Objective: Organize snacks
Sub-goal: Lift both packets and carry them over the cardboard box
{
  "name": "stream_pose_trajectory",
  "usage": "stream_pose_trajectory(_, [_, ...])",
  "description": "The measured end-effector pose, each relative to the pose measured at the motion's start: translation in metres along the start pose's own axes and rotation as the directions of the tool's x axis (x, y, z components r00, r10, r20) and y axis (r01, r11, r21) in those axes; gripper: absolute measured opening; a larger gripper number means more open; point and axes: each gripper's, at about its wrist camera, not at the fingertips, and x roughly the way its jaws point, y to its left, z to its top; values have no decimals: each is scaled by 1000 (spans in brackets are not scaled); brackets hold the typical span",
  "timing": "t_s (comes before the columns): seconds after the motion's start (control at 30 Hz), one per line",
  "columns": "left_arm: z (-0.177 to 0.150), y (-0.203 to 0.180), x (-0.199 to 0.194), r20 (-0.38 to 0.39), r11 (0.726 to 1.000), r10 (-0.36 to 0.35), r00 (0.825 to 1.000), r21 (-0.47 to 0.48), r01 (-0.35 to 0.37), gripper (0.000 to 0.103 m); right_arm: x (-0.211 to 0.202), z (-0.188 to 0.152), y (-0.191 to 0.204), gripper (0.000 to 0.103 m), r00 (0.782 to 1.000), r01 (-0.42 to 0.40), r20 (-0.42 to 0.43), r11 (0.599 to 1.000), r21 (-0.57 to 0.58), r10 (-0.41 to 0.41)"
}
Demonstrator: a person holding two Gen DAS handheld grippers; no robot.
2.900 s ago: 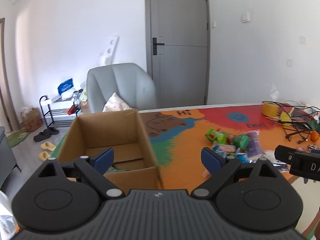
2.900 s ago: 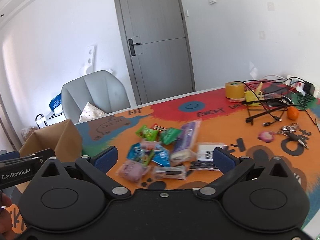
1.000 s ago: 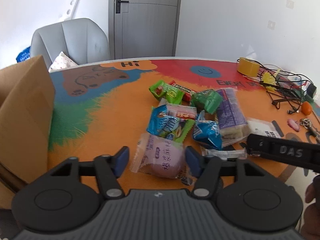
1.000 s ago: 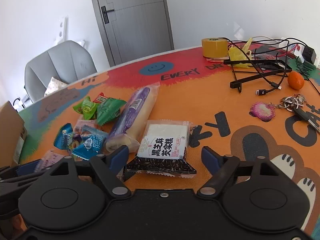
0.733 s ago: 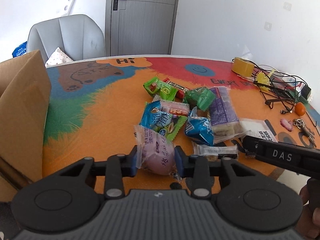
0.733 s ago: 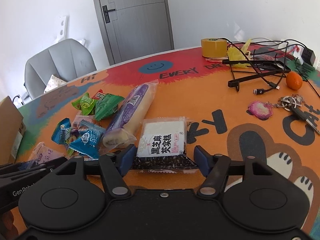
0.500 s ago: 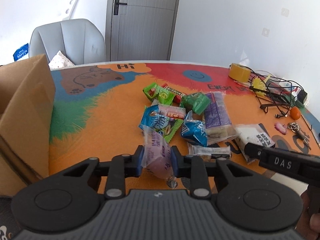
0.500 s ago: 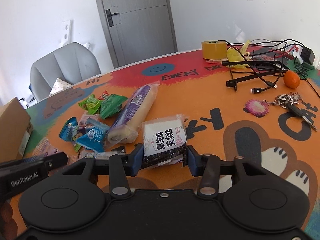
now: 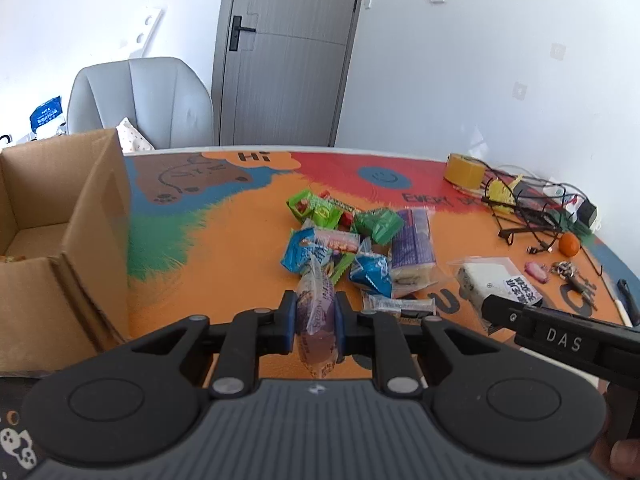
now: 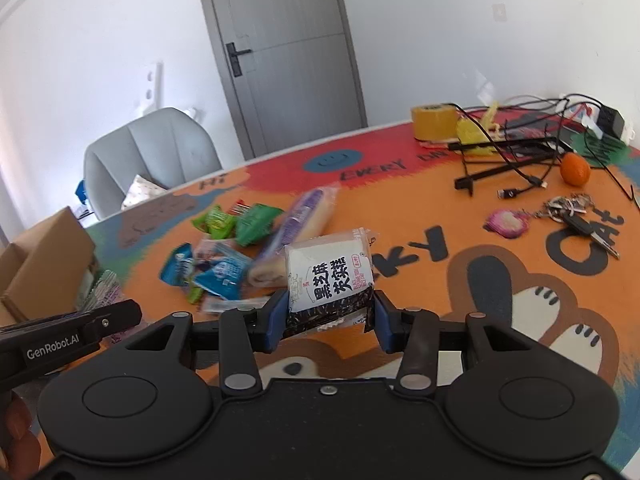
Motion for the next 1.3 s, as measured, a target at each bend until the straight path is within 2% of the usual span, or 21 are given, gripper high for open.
stream_pose_trajectory(0.37, [22,16,-46,124,999,54,991,-16,-52,18,-14,12,33,45,994,-92,61,995,-48,95])
stream_pose_trajectory(0.8, [41,56,-87,220,983,178,959,-70,-167,18,-24,18,85,45,969,-204,112,970,-133,220])
stream_pose_trajectory(1.3, [49,109,-99,219,957,277,935,-146,-250,18,-21,19,148,45,939,-303,100,930,-210,329])
